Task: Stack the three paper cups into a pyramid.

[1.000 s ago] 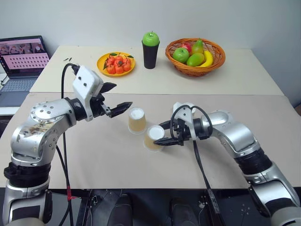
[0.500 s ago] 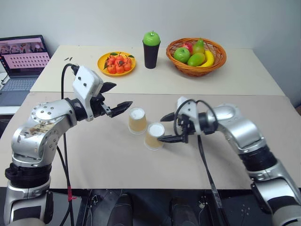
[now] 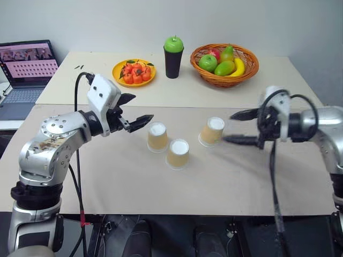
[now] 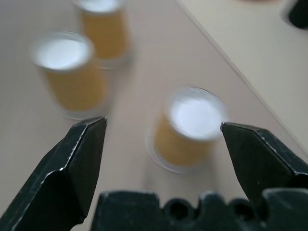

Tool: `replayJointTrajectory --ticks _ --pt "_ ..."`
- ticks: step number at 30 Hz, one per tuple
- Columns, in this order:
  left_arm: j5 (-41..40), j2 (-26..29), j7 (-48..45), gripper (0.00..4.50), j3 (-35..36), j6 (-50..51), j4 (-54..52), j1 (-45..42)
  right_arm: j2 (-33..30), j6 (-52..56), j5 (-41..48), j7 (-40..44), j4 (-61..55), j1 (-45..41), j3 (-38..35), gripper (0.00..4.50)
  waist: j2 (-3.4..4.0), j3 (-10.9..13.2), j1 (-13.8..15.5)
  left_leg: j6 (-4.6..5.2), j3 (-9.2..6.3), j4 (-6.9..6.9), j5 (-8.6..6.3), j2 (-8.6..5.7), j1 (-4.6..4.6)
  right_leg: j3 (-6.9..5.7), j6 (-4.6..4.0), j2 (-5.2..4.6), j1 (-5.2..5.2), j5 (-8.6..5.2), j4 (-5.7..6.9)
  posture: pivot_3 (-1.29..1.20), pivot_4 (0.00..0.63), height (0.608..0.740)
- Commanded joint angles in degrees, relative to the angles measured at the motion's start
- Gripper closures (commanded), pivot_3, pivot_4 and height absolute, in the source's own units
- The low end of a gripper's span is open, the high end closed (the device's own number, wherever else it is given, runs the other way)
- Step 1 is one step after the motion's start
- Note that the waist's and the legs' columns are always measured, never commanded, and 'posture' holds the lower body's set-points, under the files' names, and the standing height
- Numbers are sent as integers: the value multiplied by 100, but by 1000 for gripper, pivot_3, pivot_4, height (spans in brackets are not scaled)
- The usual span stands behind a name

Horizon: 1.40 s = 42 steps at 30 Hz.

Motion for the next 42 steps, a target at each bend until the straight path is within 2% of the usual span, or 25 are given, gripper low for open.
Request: replayJointTrajectory --ticks 1,6,10,18,25,35,42 --pt "-202 207 -206 0 239 57 -144 11 265 -898 -298 -296 704 -119 -185 74 1 1 -52 0 1 -2 0 0 0 2 0 0 -2 0 0 0 150 737" --pt "-469 695 -664 0 435 181 -267 200 699 -1465 -499 -248 1427 -453 -11 74 3 2 -182 0 5 -12 0 0 0 11 1 0 -7 -1 -3 0 150 737" --pt "-636 957 -773 0 616 265 -309 290 943 -1649 -618 -141 1799 -692 156 74 3 2 -169 0 5 -13 0 0 1 13 1 0 -7 -1 -1 0 150 737" --pt "-983 1000 -692 0 700 558 -627 443 1109 -1668 -713 76 1859 -800 364 74 3 2 -120 0 5 -13 0 -1 0 12 1 0 -6 -1 -2 0 150 737" --pt "-1620 1207 -949 0 818 933 -941 660 1276 -1730 -825 113 1984 -931 410 74 4 2 -165 0 5 -13 0 0 1 12 1 0 -7 -1 -1 0 150 737" --pt "-1521 1310 -981 0 706 762 -751 597 1859 -1961 -1042 86 2302 -1324 739 74 4 2 -157 0 5 -14 0 0 2 12 1 1 -7 -1 -1 0 150 737" --pt "-1515 1305 -899 0 780 770 -790 650 2047 -2037 -1055 133 2427 -1423 799 74 4 2 -143 0 5 -15 0 0 1 12 1 0 -7 -1 -1 0 150 737"
